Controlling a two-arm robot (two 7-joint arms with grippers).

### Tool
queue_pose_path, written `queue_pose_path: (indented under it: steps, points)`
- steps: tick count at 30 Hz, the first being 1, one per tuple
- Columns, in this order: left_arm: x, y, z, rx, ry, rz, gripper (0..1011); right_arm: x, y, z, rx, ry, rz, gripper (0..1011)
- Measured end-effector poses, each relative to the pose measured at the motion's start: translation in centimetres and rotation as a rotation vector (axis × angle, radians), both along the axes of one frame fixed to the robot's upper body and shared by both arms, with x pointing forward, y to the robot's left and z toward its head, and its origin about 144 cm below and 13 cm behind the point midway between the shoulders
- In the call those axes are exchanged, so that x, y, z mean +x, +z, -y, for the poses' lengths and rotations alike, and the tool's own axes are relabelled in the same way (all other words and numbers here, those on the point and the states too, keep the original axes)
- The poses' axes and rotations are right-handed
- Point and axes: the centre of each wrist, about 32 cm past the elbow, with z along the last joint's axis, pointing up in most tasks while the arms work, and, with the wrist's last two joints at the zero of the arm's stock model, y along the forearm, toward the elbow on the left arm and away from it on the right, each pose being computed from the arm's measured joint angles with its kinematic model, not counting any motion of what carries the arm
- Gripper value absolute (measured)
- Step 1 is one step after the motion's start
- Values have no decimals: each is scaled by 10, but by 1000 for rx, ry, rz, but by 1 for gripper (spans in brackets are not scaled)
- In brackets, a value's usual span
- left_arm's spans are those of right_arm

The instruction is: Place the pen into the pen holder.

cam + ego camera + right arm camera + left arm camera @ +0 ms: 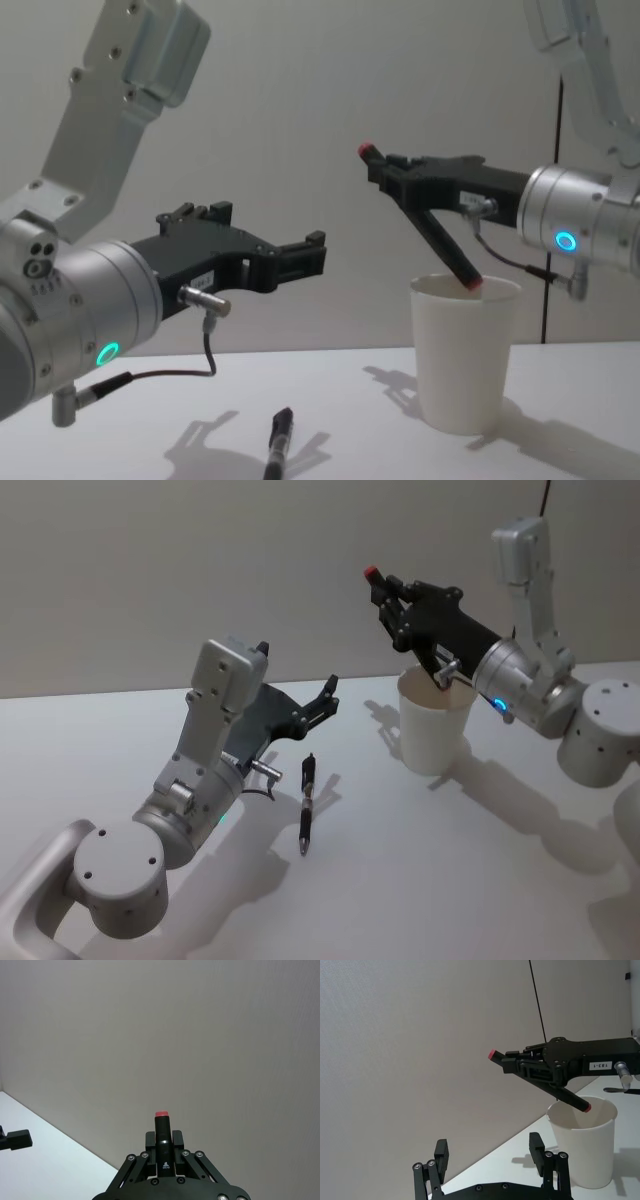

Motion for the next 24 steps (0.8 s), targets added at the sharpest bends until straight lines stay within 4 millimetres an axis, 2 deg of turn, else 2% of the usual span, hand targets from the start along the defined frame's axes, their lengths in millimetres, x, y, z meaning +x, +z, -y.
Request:
queue_pose_path:
  steps: [24]
  points:
    - [0, 0, 0, 0, 0, 0, 1001, -11, -13, 4, -7, -2, -34, 187]
